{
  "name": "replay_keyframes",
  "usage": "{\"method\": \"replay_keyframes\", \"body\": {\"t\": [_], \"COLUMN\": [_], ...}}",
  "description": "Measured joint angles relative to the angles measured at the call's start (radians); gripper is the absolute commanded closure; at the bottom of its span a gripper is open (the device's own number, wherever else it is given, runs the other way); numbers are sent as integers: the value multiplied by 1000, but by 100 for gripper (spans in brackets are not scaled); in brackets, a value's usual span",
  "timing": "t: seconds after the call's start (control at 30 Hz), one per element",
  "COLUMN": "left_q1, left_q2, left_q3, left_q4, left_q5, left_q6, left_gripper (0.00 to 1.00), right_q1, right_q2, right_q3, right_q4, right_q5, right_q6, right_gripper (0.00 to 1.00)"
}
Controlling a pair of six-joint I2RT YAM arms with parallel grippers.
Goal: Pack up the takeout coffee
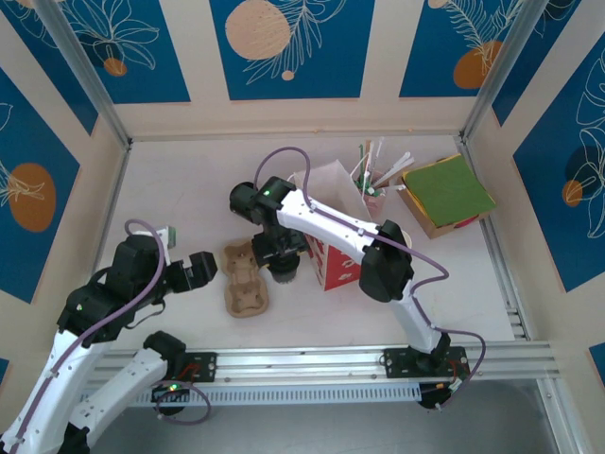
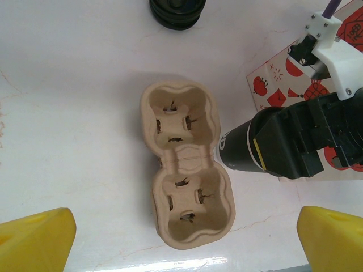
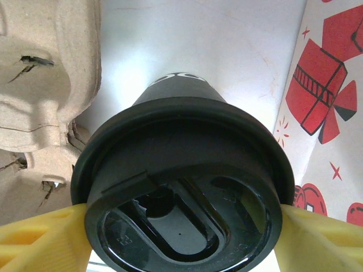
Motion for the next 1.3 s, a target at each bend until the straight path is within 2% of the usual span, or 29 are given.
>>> {"method": "replay_keyframes", "body": {"t": [1.3], "left_q1": [0], "left_q2": [10], "left_q3": [0], "left_q4": [23], "left_q5": [3], "left_q6": [0], "left_gripper": [0], "right_q1": [0], "right_q2": [-31], "right_q3": [-50], "right_q4": [45], "right_q5": [3], "right_q6": [0], "right_gripper": [22]}}
